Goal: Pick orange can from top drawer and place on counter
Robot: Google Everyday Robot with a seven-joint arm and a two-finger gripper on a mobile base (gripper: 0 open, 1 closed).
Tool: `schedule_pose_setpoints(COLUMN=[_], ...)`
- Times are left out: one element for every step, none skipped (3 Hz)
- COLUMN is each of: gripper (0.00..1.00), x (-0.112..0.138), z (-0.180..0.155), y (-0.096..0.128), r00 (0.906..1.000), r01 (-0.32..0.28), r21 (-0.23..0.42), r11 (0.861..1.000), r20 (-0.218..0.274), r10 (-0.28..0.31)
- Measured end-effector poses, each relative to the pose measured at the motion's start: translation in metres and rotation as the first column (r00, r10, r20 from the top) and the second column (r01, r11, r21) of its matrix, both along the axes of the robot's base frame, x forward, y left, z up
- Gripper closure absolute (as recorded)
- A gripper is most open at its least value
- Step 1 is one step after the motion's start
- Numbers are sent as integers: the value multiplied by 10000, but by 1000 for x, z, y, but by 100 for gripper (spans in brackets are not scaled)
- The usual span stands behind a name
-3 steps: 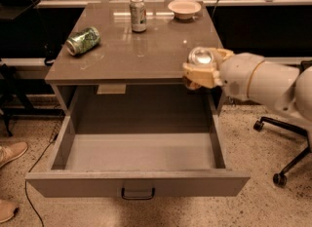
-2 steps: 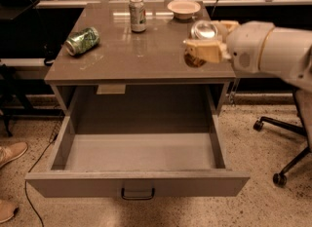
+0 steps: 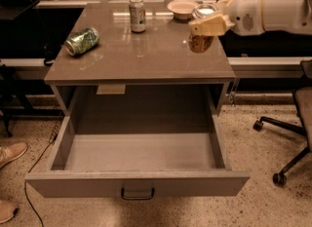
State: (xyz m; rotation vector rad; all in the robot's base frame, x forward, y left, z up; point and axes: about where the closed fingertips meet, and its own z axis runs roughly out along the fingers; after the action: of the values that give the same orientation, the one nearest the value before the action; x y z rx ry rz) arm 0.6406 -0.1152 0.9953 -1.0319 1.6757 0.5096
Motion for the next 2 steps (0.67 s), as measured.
schedule_pose_setpoints(gripper=[100, 100], x=[40, 68], z=[-11, -26], y=[21, 49], r00=[9942, 9825], r01=[-501, -938], r21=[-130, 144], r11=[9987, 9955], r20=[-957, -1605], r10=[487, 949])
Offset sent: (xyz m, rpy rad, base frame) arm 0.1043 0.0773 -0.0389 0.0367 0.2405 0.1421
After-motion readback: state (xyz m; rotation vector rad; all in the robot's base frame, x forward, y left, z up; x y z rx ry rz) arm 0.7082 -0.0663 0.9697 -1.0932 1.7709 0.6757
